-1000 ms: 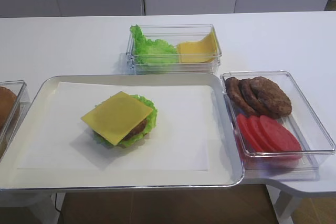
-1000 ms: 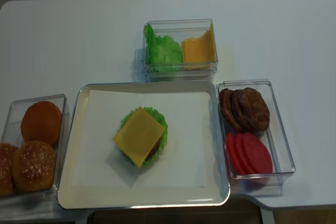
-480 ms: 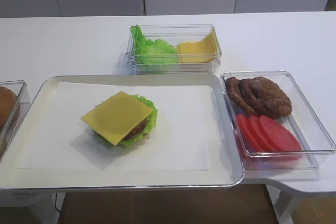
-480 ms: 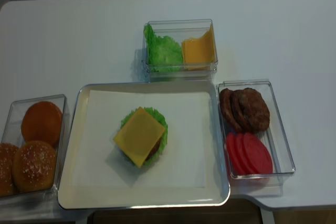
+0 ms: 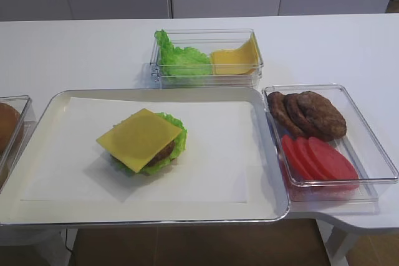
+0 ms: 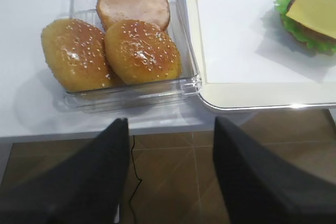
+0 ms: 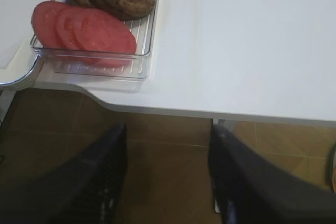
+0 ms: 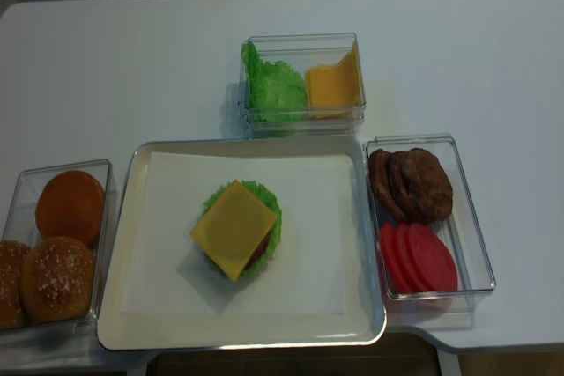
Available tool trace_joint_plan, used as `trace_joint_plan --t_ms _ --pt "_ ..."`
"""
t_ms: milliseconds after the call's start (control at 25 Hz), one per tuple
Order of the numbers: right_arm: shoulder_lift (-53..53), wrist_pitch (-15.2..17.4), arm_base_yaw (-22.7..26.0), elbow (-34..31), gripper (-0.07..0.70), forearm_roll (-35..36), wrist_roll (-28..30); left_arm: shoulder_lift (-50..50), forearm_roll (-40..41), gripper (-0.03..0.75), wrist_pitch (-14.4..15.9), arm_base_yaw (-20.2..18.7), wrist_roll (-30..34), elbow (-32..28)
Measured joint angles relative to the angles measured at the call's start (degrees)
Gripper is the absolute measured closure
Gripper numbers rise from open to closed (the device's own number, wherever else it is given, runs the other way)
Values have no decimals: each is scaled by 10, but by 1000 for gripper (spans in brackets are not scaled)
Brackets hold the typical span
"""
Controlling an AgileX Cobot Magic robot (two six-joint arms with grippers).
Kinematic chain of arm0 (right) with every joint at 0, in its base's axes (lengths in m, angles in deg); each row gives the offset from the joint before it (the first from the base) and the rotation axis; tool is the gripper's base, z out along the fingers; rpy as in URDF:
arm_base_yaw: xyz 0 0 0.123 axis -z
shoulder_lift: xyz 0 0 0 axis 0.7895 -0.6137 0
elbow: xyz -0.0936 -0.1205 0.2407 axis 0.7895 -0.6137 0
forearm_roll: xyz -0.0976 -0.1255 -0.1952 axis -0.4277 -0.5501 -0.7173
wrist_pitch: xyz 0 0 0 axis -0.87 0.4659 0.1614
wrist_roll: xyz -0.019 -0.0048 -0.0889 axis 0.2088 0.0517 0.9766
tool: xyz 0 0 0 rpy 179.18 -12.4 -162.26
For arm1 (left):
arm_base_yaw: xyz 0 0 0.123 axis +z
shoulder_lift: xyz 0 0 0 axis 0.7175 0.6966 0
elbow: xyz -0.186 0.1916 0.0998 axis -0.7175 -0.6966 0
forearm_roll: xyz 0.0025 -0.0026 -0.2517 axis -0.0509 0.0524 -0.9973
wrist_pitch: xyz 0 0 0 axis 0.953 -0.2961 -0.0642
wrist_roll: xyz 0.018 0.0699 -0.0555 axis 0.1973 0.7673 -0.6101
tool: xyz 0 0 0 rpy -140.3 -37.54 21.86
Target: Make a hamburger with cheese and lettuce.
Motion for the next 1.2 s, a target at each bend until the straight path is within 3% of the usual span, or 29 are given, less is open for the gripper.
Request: trace_joint_plan --t_ms 480,1200 --pt "0 -62 0 -19 254 -17 0 0 0 334 0 0 0 0" --pt "0 -61 0 -25 255 -15 0 0 0 334 0 0 0 0"
